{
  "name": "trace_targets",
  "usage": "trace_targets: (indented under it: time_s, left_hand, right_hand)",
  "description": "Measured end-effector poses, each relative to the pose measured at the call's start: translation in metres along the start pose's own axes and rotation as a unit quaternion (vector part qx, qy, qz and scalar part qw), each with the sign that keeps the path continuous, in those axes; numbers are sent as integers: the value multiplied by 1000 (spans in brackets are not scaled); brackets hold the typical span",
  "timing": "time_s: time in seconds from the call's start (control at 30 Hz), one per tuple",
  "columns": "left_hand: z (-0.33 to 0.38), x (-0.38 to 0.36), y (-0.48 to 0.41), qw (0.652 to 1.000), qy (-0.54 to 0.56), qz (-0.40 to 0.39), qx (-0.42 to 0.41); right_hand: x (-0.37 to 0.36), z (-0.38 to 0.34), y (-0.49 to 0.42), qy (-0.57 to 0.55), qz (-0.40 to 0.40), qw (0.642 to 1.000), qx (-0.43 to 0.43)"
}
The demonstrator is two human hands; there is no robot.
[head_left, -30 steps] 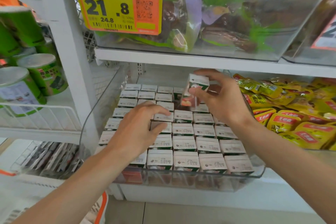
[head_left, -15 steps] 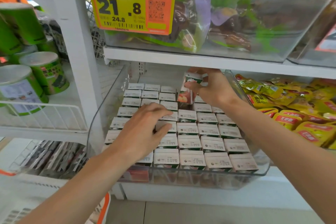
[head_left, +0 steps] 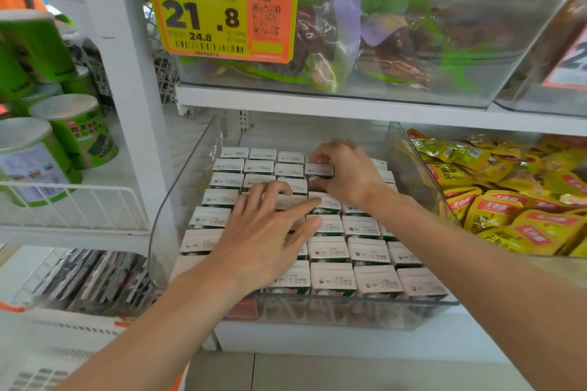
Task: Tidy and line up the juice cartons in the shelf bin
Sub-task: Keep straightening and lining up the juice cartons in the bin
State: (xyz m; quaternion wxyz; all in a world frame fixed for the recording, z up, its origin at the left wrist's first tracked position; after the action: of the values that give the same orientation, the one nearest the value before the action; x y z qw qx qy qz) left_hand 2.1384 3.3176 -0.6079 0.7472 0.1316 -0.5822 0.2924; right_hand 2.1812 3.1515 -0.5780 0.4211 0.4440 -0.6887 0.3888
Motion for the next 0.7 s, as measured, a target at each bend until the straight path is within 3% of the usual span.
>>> trace_targets:
  time_s: [0.17, 0.27, 0.37, 0.7]
  left_hand:
    - [-2, 3, 2, 999, 36, 4, -5]
    - [-2, 2, 4, 1000, 21, 0, -14]
    - [-1, 0, 4, 1000, 6, -6, -19]
    - [-5, 5, 6, 999, 30, 22, -20]
  right_hand:
    - [-1, 2, -6, 18, -48, 999, 8]
    - [3, 2, -12, -41, -88, 995, -5]
    - [3, -10, -13, -85, -71, 994, 20]
    - [-8, -31, -23, 23, -103, 989, 100]
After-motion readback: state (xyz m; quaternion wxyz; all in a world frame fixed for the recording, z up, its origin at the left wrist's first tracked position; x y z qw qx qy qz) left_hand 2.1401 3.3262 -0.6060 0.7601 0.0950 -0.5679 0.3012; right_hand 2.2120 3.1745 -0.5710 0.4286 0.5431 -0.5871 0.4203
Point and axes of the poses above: each hand's wrist, its own y-axis away from the middle knuckle, its own x-axis out of the back of the hand, z = x × y, the point moved 8 cm from there along -y, towards the middle knuckle, and after that the axes turned 10 degrees about -x, right-handed, at the moved point
